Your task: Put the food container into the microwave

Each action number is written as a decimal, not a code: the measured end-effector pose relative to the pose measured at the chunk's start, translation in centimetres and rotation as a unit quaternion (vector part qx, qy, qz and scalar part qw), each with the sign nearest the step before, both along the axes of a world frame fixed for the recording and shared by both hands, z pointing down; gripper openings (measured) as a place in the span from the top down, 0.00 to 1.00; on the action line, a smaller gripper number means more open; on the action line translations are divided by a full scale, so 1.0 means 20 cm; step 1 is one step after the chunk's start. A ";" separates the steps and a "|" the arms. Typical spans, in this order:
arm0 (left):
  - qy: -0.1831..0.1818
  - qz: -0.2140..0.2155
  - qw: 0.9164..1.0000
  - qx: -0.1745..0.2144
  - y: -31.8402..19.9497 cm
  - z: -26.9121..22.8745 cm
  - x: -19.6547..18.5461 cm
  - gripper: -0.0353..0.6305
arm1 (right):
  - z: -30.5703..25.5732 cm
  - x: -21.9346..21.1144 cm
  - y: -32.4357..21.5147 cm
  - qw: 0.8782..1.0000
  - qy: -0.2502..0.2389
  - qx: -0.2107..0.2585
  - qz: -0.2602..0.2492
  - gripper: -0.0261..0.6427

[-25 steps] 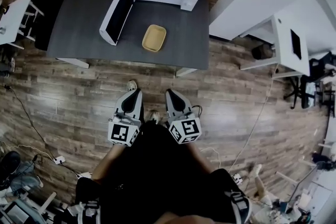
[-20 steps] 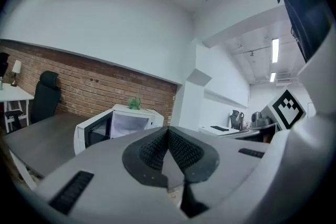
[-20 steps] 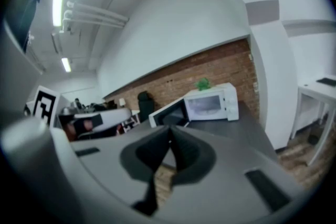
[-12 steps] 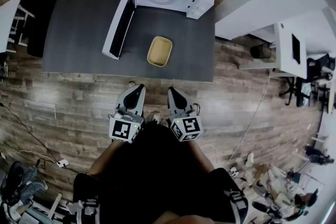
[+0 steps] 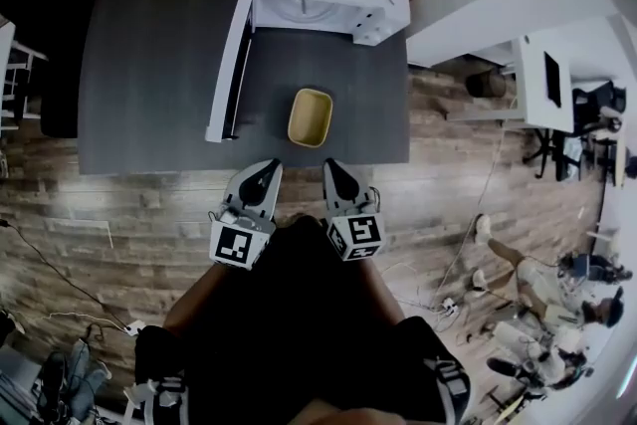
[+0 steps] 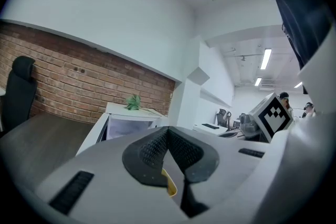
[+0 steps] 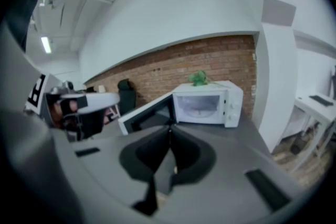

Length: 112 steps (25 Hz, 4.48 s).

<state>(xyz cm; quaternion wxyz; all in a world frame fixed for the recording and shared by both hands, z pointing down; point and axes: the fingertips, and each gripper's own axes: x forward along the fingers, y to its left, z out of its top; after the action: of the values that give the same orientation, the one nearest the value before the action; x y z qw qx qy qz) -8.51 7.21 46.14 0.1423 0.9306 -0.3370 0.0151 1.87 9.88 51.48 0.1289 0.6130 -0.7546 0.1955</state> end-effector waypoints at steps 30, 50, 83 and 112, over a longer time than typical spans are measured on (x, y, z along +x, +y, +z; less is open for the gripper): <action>-0.004 -0.048 0.999 -0.003 -0.38 0.02 0.12 0.89 | 0.83 -0.02 -0.18 0.927 0.167 -0.211 -0.261 0.86; -0.012 -0.057 0.998 -0.019 -0.42 0.07 0.20 0.89 | 1.26 0.02 -0.07 0.837 0.246 -0.316 -0.372 0.80; -0.016 -0.075 0.997 -0.027 -0.48 0.09 0.18 0.89 | 1.38 0.02 -0.09 0.807 0.279 -0.329 -0.404 0.89; -0.026 -0.093 0.995 0.017 -0.52 0.02 0.48 0.89 | 1.10 0.30 -0.28 0.807 0.292 -0.259 -0.443 0.91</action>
<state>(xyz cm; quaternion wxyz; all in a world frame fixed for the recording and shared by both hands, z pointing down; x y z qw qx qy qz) 1.03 -3.20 46.47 0.1182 0.8968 -0.4258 0.0206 7.88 4.18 73.48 0.5692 0.1845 -0.7926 0.1171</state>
